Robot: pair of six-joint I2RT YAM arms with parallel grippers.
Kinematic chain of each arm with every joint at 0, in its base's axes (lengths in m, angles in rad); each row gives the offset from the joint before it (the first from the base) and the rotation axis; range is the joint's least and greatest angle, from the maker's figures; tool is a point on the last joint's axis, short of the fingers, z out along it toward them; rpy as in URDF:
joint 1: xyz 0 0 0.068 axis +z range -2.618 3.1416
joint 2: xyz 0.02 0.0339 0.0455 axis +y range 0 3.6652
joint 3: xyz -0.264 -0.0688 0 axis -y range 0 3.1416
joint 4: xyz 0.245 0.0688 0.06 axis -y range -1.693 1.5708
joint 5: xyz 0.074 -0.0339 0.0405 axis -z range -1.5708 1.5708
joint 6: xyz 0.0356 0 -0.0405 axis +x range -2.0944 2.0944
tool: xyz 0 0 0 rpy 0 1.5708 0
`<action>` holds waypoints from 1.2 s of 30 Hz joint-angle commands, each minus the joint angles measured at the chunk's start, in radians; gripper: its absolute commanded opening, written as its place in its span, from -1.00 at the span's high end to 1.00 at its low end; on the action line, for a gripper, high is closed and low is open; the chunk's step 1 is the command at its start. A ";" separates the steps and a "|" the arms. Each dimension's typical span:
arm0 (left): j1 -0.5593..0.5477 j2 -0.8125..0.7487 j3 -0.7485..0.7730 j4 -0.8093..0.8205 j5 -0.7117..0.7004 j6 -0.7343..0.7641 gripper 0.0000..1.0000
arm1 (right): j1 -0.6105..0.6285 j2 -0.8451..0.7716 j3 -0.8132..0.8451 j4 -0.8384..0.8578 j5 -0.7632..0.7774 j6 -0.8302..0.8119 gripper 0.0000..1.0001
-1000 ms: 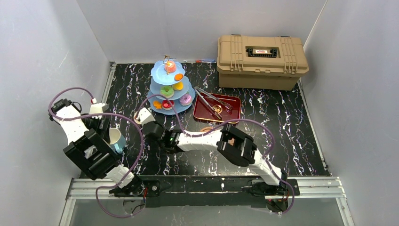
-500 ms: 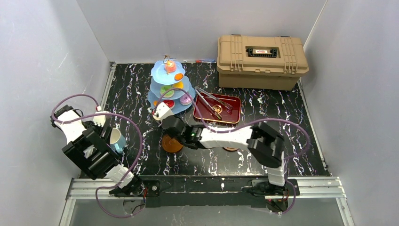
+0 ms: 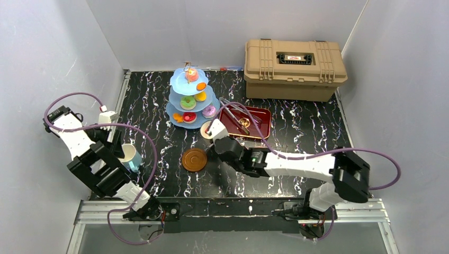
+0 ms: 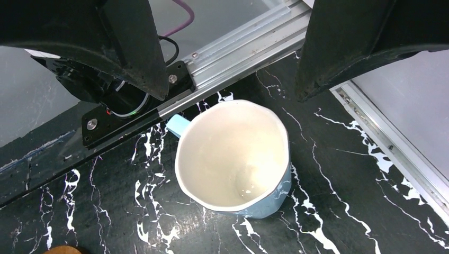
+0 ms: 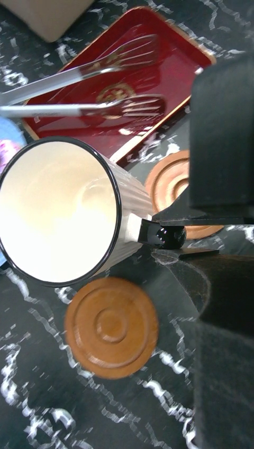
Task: Serve the afternoon tea
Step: Pick up the cup at the center of the board, then place the cup on the coaster.
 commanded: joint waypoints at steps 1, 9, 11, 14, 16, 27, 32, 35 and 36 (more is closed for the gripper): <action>0.007 0.000 0.014 -0.061 -0.006 0.043 -0.73 | 0.003 -0.135 -0.078 0.054 0.112 0.032 0.97; 0.006 -0.074 -0.058 0.039 -0.188 0.131 -0.73 | 0.003 -0.216 -0.211 0.062 0.141 0.101 0.97; 0.008 -0.090 -0.084 0.069 -0.241 0.160 -0.72 | 0.003 -0.222 -0.228 0.068 0.141 0.114 0.97; 0.011 -0.119 -0.149 0.123 -0.323 0.207 -0.71 | 0.003 -0.239 -0.260 0.071 0.139 0.143 0.97; 0.015 -0.153 -0.223 0.205 -0.373 0.250 -0.71 | 0.003 -0.257 -0.289 0.077 0.139 0.166 0.97; 0.015 -0.199 -0.507 0.463 -0.380 0.257 -0.72 | 0.003 -0.314 -0.390 0.122 0.071 0.279 0.97; -0.018 -0.192 -0.562 0.542 -0.352 0.233 -0.69 | 0.005 -0.313 -0.432 0.144 0.053 0.328 0.97; -0.055 -0.192 -0.577 0.607 -0.359 0.212 -0.68 | 0.007 -0.304 -0.441 0.141 0.055 0.338 0.96; -0.067 -0.184 -0.571 0.610 -0.353 0.195 -0.68 | 0.007 -0.299 -0.439 0.135 0.055 0.338 0.91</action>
